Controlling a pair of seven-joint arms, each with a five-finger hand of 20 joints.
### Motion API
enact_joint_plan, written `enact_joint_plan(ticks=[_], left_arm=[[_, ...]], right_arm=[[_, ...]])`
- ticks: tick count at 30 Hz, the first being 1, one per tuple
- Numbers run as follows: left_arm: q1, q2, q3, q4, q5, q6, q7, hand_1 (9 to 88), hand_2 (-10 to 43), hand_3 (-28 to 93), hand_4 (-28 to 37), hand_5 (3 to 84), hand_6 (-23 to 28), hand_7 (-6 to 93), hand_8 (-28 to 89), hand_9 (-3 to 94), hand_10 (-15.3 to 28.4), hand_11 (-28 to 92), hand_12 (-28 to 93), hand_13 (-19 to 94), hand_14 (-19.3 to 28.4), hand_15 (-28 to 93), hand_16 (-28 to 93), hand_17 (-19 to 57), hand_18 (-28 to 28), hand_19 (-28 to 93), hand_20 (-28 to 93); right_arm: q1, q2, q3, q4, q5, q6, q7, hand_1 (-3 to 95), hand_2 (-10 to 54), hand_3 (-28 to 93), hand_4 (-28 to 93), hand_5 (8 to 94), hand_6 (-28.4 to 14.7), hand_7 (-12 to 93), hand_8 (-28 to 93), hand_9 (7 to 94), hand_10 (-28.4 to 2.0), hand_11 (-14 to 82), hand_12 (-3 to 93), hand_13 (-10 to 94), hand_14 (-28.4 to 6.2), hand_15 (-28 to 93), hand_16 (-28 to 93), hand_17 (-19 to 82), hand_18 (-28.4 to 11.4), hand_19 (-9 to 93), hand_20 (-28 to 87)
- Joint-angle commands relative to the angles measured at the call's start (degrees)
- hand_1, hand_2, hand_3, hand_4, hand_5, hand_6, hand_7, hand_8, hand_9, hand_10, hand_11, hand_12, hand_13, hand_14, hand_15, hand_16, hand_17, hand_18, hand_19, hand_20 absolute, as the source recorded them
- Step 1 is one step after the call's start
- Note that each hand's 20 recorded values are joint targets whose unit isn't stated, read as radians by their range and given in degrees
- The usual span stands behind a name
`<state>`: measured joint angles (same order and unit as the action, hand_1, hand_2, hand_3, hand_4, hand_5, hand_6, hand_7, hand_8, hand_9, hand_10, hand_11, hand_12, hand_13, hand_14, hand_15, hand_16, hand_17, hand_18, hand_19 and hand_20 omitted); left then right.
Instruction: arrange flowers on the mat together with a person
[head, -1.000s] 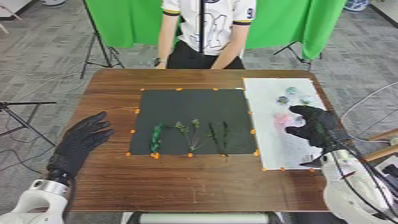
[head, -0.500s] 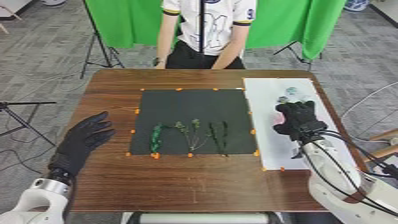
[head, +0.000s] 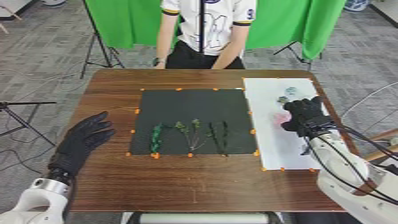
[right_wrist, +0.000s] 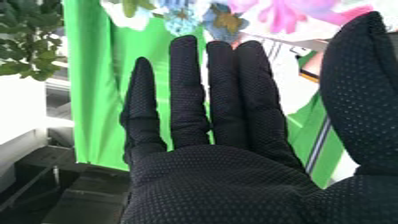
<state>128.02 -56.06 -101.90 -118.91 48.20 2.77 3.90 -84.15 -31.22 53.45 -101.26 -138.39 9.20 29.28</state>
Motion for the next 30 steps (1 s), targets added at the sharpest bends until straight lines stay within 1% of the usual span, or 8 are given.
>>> enact_joint_plan(ticks=[1,8,13,17,21,25,28,30], left_arm=[[0.7,-0.04,0.33,0.42,0.16,-0.22,-0.36,26.7,-2.9,69,-24.8,32.4,2.6,23.4,-12,29.9,11.5,28,18,28,14.5,40,-2,-6.3,20.1,50,9],[0.8,-0.03,0.34,0.35,0.14,-0.11,-0.3,26.8,-2.8,69,-24.9,32.5,2.7,23.4,-12,30.0,11.6,28,18,28,14.5,39,-2,-6.3,20.1,50,9],[0.8,-0.02,0.25,0.35,0.07,0.03,-0.24,26.7,-2.8,69,-24.8,32.5,2.7,23.3,-12,29.9,11.6,28,18,28,14.5,39,-2,-6.3,20.1,50,9],[0.6,0.02,0.19,0.48,0.08,-0.02,-0.37,26.8,-2.7,69,-24.8,32.4,2.7,23.3,-12,30.0,11.5,28,18,28,14.4,39,-2,-6.3,20.1,50,9],[0.5,0.44,-0.18,0.46,0.04,0.03,-0.52,26.7,-2.8,69,-24.8,32.4,2.6,23.3,-12,29.9,11.5,28,18,28,14.5,39,-2,-6.4,20.2,50,9],[1.5,1.44,-1.35,-0.1,-0.14,0.33,-0.51,26.7,-2.7,69,-24.8,32.4,2.6,23.4,-12,29.9,11.5,28,18,28,14.5,39,-2,-6.3,20.1,50,9],[3.3,2.52,-2.99,-0.87,-0.52,0.64,-0.55,26.6,-2.6,69,-24.9,32.5,2.7,23.3,-12,29.9,11.6,28,18,28,14.4,39,-2,-6.4,20.1,50,9],[4.9,3.13,-4.73,-1.51,-0.61,0.48,-0.84,26.7,-2.5,69,-24.9,32.5,2.7,23.2,-12,29.9,11.6,28,18,28,14.5,39,-2,-6.4,20.1,50,9]], right_arm=[[2.9,-0.1,-2.6,2.6,0.5,0.1,-1.0,29.9,-9.5,83,-28,43.8,0.3,24,-14,46.5,-7.3,18.9,21.7,34,-6.6,40,20,8,-17.6,50,30],[5.5,-0.9,-5.9,4.8,-0.2,1.2,-1.0,30.8,-9.5,83,-28,44.4,1.7,27,-15,49.4,-6.9,25.5,23.1,36,-5.7,41,21,7,-17.8,49,29],[6.7,-1.1,-7.8,6.0,-1.7,5.5,-1.5,36.8,-9.5,84,-28,52.9,5.5,36,-19,58.9,-5.6,34.5,25.1,44,-3.5,46,22,10,-17.1,49,29],[7.7,-1.2,-9.6,7.0,-2.2,10.2,-1.4,44.2,-9.5,76,-28,57.7,6.2,50,-6,69.3,-3.8,23.9,43.0,51,-2.3,51,25,11,-16.4,50,30],[8.3,-1.5,-10.2,7.4,-2.7,12.8,-1.7,46.8,-9.5,76,-28,63.9,7.1,54,-2,76.5,-3.5,27.0,48.1,57,-0.7,50,35,13,-15.8,50,31],[9.4,-2.0,-10.6,6.8,-2.7,15.3,-2.4,47.0,-9.5,78,-28,66.1,7.1,54,-2,78.4,-3.5,27.5,48.4,59,-0.5,48,38,13,-15.9,50,32],[11.5,-2.6,-12.1,5.7,-2.2,17.0,-3.1,46.6,-9.5,79,-28,67.0,6.9,54,-1,78.9,-3.9,27.8,48.7,59,-0.6,48,39,14,-15.9,51,32],[14.6,-3.3,-14.6,5.1,-2.3,17.7,-4.0,46.5,-9.5,80,-28,67.3,6.8,54,-1,79.0,-3.9,27.8,48.8,59,-0.7,49,39,14,-15.9,51,32]])
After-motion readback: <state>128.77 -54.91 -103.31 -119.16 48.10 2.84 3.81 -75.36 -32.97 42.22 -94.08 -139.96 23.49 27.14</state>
